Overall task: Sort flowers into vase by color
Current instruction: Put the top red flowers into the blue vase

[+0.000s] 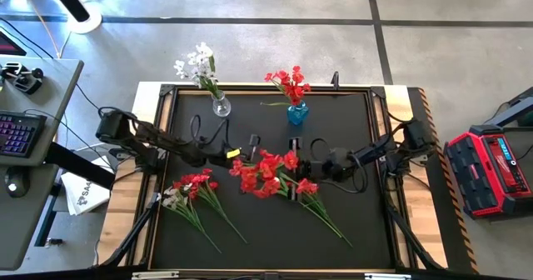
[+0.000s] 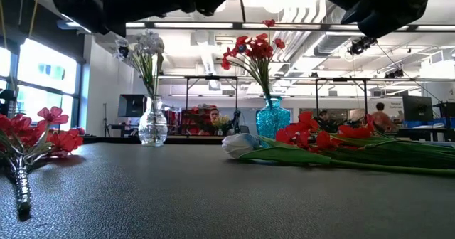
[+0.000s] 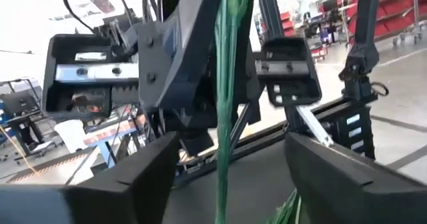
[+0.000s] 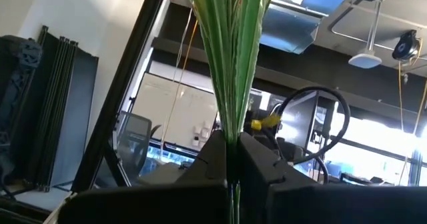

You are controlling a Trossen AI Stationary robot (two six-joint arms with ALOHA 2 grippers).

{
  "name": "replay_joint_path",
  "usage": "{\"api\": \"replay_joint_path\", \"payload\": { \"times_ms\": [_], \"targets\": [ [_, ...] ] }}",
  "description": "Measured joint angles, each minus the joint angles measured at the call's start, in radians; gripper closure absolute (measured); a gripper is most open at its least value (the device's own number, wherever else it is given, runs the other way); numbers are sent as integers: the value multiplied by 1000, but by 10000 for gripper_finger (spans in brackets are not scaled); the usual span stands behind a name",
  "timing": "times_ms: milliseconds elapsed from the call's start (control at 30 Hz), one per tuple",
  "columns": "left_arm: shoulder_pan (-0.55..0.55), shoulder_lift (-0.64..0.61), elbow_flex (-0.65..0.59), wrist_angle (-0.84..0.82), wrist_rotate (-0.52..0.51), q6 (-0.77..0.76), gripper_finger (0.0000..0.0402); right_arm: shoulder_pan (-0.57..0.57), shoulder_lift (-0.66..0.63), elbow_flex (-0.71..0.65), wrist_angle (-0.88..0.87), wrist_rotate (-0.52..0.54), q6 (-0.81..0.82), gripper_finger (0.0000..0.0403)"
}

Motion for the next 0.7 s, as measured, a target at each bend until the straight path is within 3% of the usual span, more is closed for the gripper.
{"api": "replay_joint_path", "payload": {
  "times_ms": [433,567,700],
  "targets": [
    [-18,-1,3,-13,13,12,383,1,0,0,-16,-3,21,403],
    [-25,-1,3,-61,-28,14,391,3,-5,-1,-83,21,62,397],
    [-50,-9,3,-149,-188,63,396,27,-59,-1,-267,190,61,359]
  ]
}}
